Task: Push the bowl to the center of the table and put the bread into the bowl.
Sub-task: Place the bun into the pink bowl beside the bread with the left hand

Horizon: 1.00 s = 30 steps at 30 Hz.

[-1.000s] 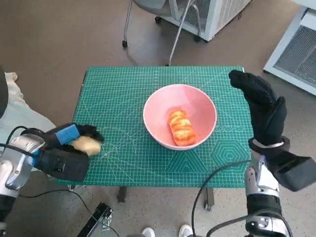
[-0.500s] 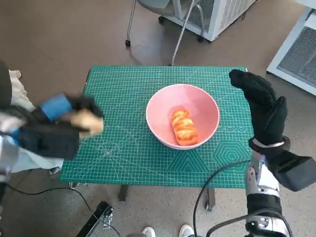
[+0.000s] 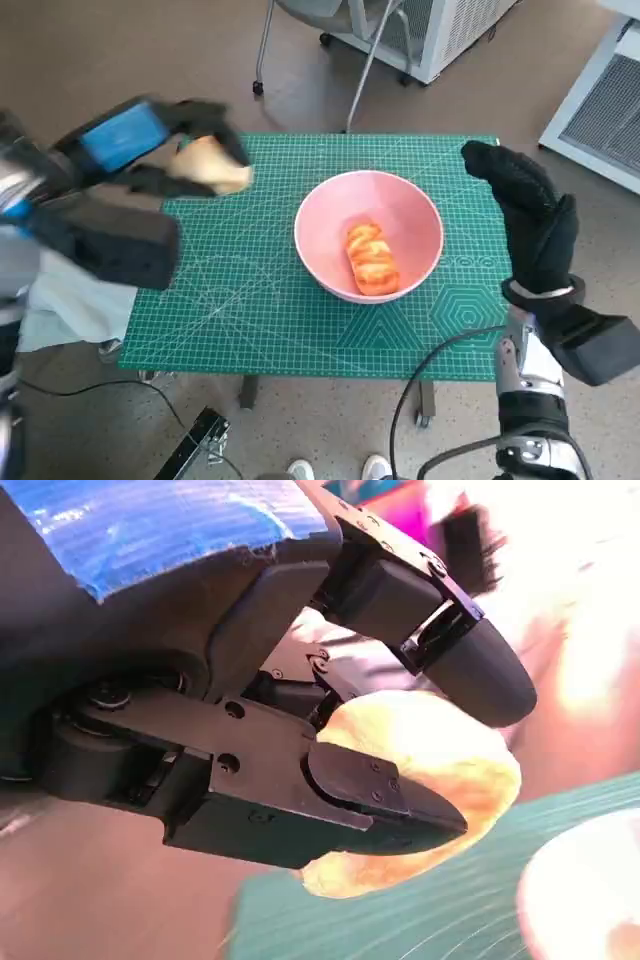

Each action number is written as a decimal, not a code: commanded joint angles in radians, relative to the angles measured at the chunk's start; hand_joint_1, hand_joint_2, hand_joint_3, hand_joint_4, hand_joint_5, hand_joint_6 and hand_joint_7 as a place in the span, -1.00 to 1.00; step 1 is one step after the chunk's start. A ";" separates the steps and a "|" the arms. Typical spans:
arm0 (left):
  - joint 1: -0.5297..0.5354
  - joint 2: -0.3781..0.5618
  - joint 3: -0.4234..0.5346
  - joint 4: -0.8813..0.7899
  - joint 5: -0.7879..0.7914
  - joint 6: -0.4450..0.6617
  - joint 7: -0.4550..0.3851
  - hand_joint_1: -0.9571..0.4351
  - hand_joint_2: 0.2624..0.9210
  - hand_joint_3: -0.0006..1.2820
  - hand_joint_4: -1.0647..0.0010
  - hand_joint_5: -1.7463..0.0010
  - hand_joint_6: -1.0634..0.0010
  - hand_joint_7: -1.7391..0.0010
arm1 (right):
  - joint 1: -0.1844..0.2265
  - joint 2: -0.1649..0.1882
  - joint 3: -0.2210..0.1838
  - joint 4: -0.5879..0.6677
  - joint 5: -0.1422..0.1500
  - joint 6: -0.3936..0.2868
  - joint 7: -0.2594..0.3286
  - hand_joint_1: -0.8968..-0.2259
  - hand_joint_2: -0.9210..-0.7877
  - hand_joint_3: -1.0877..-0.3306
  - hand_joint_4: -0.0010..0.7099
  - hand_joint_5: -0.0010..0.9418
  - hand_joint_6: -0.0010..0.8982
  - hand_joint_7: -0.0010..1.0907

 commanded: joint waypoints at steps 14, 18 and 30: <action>-0.274 -0.298 -0.218 0.456 0.148 -0.172 0.232 0.37 0.99 -0.92 -0.27 -0.29 -0.27 -0.35 | 0.009 -0.007 0.006 0.008 -0.025 -0.014 -0.007 -0.19 -1.00 0.04 0.08 -0.99 -0.90 0.44; -0.303 -0.319 -0.287 0.548 0.235 -0.233 0.359 0.37 1.00 -0.91 -0.22 -0.30 -0.28 -0.37 | 0.015 -0.009 -0.001 0.005 -0.024 -0.019 -0.010 -0.18 -1.00 0.04 0.08 -0.99 -0.90 0.44; -0.265 -0.360 -0.337 0.565 0.255 -0.142 0.226 0.26 0.86 -0.77 0.46 0.38 0.42 0.22 | 0.048 -0.005 -0.006 -0.059 -0.045 0.001 -0.066 -0.19 -1.00 0.07 0.18 -0.96 -0.77 0.40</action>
